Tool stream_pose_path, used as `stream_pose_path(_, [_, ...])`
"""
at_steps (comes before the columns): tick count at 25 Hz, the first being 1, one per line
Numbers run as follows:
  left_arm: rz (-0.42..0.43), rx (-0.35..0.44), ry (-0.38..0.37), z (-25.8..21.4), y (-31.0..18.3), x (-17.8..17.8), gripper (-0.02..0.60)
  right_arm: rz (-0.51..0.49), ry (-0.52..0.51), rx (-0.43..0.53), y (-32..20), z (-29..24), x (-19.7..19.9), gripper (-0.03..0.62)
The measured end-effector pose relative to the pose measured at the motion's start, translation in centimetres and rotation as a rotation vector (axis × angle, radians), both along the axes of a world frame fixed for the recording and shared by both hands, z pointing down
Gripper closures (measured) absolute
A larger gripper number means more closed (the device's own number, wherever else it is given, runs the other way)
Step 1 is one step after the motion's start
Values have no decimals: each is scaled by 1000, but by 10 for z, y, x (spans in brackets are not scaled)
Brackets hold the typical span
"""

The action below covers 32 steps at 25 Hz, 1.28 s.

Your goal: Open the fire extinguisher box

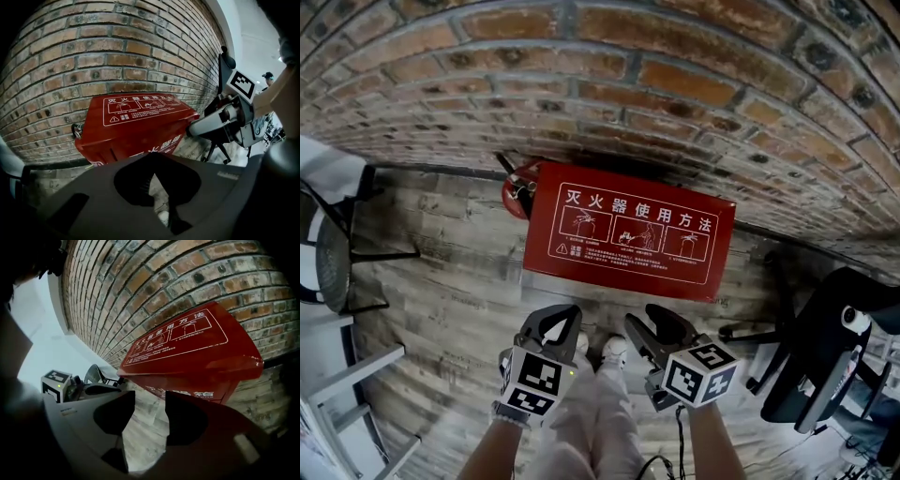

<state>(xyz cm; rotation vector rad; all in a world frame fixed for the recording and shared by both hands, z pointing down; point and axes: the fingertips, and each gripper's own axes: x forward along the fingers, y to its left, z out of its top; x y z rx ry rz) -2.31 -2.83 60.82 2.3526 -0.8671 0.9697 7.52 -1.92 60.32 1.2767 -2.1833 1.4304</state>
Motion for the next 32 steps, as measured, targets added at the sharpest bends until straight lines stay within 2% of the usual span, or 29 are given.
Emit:
stream_pose_path(5, [-8,-3,5,11,-4,2,578,96,-79,-17,-15,9,7,377])
stream_pose_path(12, [-4,-1,-4,18,-15,4,578,130,-104,-18,-26,14,9,373])
stream_pose_path(17, [-9,-11,1,24,-17,5,578,170,-201,-31,-26,8,9,367])
stream_pose_path(23, [5,-16,5,30,-17,9,578,180,-212,-16,-25,3,10,393])
stream_pose_path(32, [6,-18,12,33,-20,12,578,167,-214,-7,-24,-5,8,395])
